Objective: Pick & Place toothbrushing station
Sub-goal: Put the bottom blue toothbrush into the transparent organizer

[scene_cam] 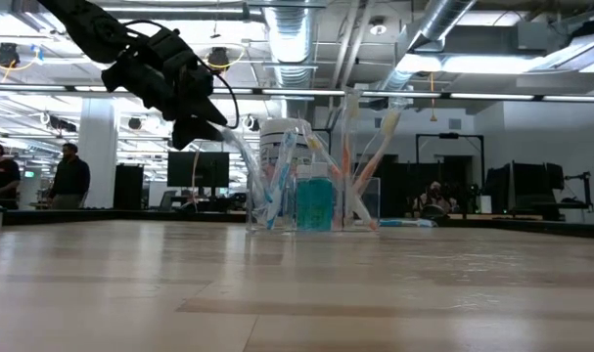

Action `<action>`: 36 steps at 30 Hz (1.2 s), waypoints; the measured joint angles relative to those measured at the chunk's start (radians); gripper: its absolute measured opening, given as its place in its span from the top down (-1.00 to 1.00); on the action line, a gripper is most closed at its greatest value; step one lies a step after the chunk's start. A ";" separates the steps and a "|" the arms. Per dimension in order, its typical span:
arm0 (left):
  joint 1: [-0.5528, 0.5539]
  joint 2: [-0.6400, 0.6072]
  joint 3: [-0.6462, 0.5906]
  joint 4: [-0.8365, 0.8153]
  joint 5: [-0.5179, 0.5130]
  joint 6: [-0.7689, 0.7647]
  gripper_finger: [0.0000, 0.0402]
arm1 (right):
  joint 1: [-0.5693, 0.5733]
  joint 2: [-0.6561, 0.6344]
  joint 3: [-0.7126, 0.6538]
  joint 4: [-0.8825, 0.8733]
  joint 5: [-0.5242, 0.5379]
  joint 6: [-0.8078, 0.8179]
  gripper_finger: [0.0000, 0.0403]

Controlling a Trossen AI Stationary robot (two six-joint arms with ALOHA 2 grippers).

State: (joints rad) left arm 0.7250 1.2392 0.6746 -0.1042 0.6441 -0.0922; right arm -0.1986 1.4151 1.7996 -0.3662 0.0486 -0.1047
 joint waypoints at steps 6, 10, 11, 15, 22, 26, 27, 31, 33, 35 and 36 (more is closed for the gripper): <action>0.000 0.000 0.000 0.000 0.000 -0.002 0.78 | 0.000 0.000 0.000 0.001 0.000 0.000 0.31; 0.000 0.000 0.000 0.000 0.000 -0.010 0.95 | 0.000 0.000 0.000 0.002 0.000 0.000 0.32; -0.002 0.000 0.000 0.001 0.000 -0.011 0.95 | 0.000 0.000 0.000 0.001 0.000 0.000 0.32; -0.014 0.000 0.000 0.009 0.008 -0.018 0.99 | 0.000 0.000 0.000 0.001 0.000 0.000 0.31; -0.086 0.000 0.009 0.015 0.011 -0.021 0.99 | 0.000 0.000 0.000 0.000 -0.020 0.000 0.33; -0.133 0.000 0.046 0.017 0.006 -0.039 1.00 | 0.000 0.000 0.000 0.000 -0.030 0.000 0.34; -0.144 0.000 0.058 0.017 0.000 -0.045 1.00 | 0.000 0.000 0.000 0.000 -0.030 0.000 0.34; -0.177 0.000 0.106 0.020 -0.008 -0.052 1.00 | 0.000 0.000 0.000 0.001 -0.030 0.000 0.34; -0.191 0.000 0.119 0.022 -0.012 -0.055 1.00 | 0.000 0.000 0.000 0.001 -0.030 0.000 0.33; -0.204 0.000 0.120 0.018 -0.014 -0.056 1.00 | 0.002 0.000 0.000 0.001 -0.030 0.000 0.34; -0.210 0.000 0.120 0.014 -0.016 -0.061 1.00 | 0.002 0.000 0.000 0.001 -0.030 0.000 0.34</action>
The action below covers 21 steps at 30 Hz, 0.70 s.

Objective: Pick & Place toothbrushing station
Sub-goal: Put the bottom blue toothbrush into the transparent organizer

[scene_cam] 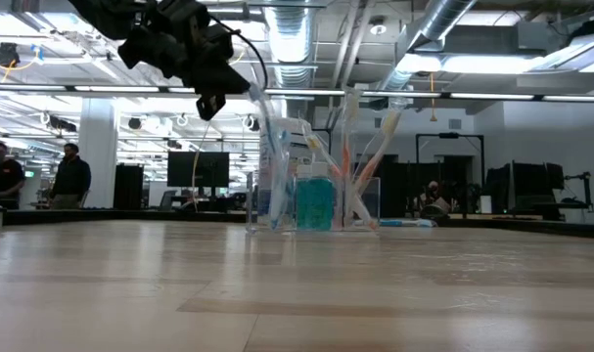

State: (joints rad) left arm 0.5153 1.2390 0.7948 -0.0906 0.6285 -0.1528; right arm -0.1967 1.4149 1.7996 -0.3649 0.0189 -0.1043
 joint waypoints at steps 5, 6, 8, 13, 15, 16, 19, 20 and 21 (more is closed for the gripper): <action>-0.025 0.033 0.000 -0.001 -0.003 -0.009 1.00 | 0.001 0.000 0.000 0.000 -0.018 0.000 0.34; -0.032 0.047 0.000 0.003 -0.003 -0.009 1.00 | 0.000 0.000 0.000 0.000 -0.023 0.000 0.34; -0.045 0.087 0.000 0.003 -0.002 -0.009 1.00 | 0.001 0.000 0.000 0.000 -0.023 0.000 0.33; -0.073 0.176 0.002 0.059 0.003 -0.009 1.00 | 0.001 0.000 0.000 -0.002 -0.024 0.012 0.35; -0.076 0.198 -0.003 0.069 -0.011 -0.015 1.00 | 0.000 0.000 0.000 -0.002 -0.026 0.011 0.34; -0.076 0.202 -0.003 0.077 -0.013 -0.020 1.00 | 0.000 0.000 0.000 -0.002 -0.031 0.012 0.34; -0.075 0.201 0.001 0.093 -0.011 -0.019 0.96 | 0.001 0.000 0.000 -0.002 -0.046 0.011 0.33; -0.075 0.201 0.001 0.088 -0.010 -0.020 0.93 | 0.001 0.000 0.000 -0.002 -0.046 0.011 0.33; -0.075 0.201 0.001 0.088 -0.008 -0.020 0.89 | 0.000 0.000 0.000 -0.002 -0.047 0.011 0.33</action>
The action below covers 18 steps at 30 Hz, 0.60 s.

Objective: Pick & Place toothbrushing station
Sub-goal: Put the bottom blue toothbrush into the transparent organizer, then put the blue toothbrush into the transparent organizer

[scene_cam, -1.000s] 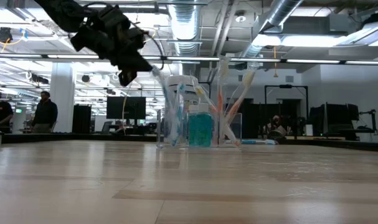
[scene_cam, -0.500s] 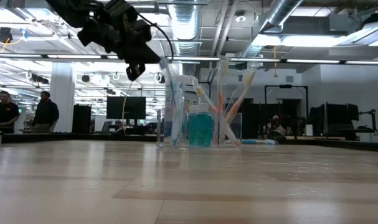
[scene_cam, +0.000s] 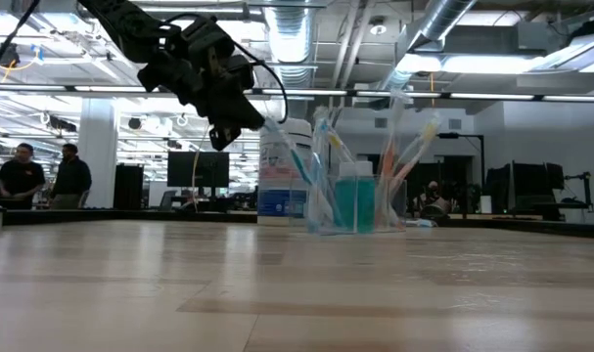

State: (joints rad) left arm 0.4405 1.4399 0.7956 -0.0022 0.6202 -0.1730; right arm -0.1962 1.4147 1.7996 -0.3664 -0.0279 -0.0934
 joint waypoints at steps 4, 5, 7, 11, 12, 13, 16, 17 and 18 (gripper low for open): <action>0.000 0.000 0.000 0.023 0.026 -0.026 0.67 | 0.000 0.000 0.000 0.000 -0.001 -0.003 0.34; 0.000 0.000 0.000 0.037 0.033 -0.038 0.61 | 0.000 0.000 0.000 0.000 -0.001 -0.005 0.34; 0.000 0.000 0.000 0.065 0.043 -0.050 0.50 | 0.000 0.000 0.000 0.001 -0.001 -0.011 0.34; 0.000 0.000 0.000 0.121 0.045 -0.071 0.32 | -0.003 0.000 0.000 0.003 -0.002 -0.012 0.34; 0.000 0.000 0.000 0.131 0.045 -0.076 0.29 | -0.003 0.000 0.000 0.003 -0.001 -0.012 0.34; 0.001 0.000 0.000 0.142 0.044 -0.078 0.25 | -0.003 0.000 0.000 0.003 -0.002 -0.012 0.34; 0.005 0.000 0.013 0.143 0.039 -0.079 0.17 | -0.004 0.000 0.000 0.004 -0.001 -0.026 0.34; 0.009 0.000 0.025 0.147 0.039 -0.079 0.14 | -0.004 0.000 0.000 0.003 0.004 -0.039 0.34; 0.014 0.000 0.039 0.154 0.039 -0.079 0.12 | -0.004 0.000 0.000 0.003 0.019 -0.050 0.33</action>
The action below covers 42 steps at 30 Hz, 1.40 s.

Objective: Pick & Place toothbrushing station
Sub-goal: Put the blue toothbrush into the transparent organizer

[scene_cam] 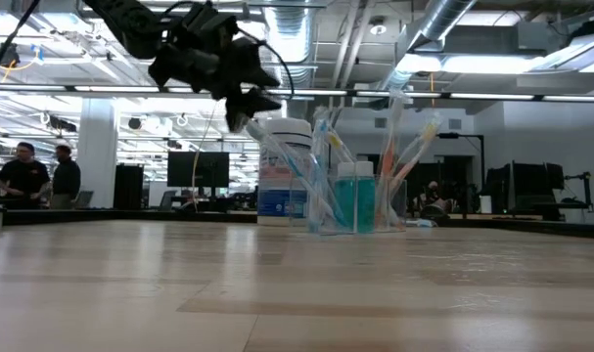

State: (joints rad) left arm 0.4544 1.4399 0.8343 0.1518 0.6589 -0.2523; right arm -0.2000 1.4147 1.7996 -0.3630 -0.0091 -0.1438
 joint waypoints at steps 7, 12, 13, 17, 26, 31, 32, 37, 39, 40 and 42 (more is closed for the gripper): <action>0.034 0.000 0.177 0.016 -0.004 -0.041 0.10 | -0.096 0.000 0.000 -0.131 0.179 -0.009 0.36; 0.057 -0.001 0.355 -0.003 -0.033 -0.044 0.13 | -0.244 0.000 -0.001 -0.426 0.189 0.085 0.36; 0.064 -0.001 0.388 -0.020 -0.045 -0.045 0.14 | -0.273 0.000 -0.001 -0.470 0.175 0.090 0.35; 0.105 -0.001 0.489 -0.092 -0.067 -0.037 0.14 | -0.387 0.000 -0.009 -0.580 0.165 0.012 0.33; 0.149 -0.015 0.604 -0.088 -0.128 -0.019 0.14 | -0.781 0.010 -0.304 -0.524 -0.170 -0.108 0.33; 0.166 -0.028 0.604 -0.109 -0.137 -0.017 0.14 | -0.856 0.057 -0.421 -0.457 -0.208 -0.110 0.34; 0.171 -0.028 0.604 -0.122 -0.135 -0.017 0.14 | -0.861 0.074 -0.429 -0.462 -0.211 -0.103 0.33; 0.189 -0.025 0.603 -0.136 -0.119 0.008 0.14 | -0.846 0.181 -0.432 -0.444 -0.213 -0.076 0.30; 0.193 -0.023 0.603 -0.139 -0.114 0.019 0.14 | -0.832 0.227 -0.431 -0.421 -0.195 -0.059 0.30; 0.196 -0.023 0.603 -0.139 -0.112 0.020 0.14 | -0.829 0.251 -0.429 -0.419 -0.186 -0.051 0.30; 0.201 -0.023 0.603 -0.138 -0.111 0.015 0.14 | -0.827 0.305 -0.410 -0.416 -0.180 -0.028 0.31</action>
State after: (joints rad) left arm 0.6549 1.4174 1.4372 0.0136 0.5476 -0.2374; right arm -1.0267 1.7197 1.3898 -0.7789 -0.1890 -0.1722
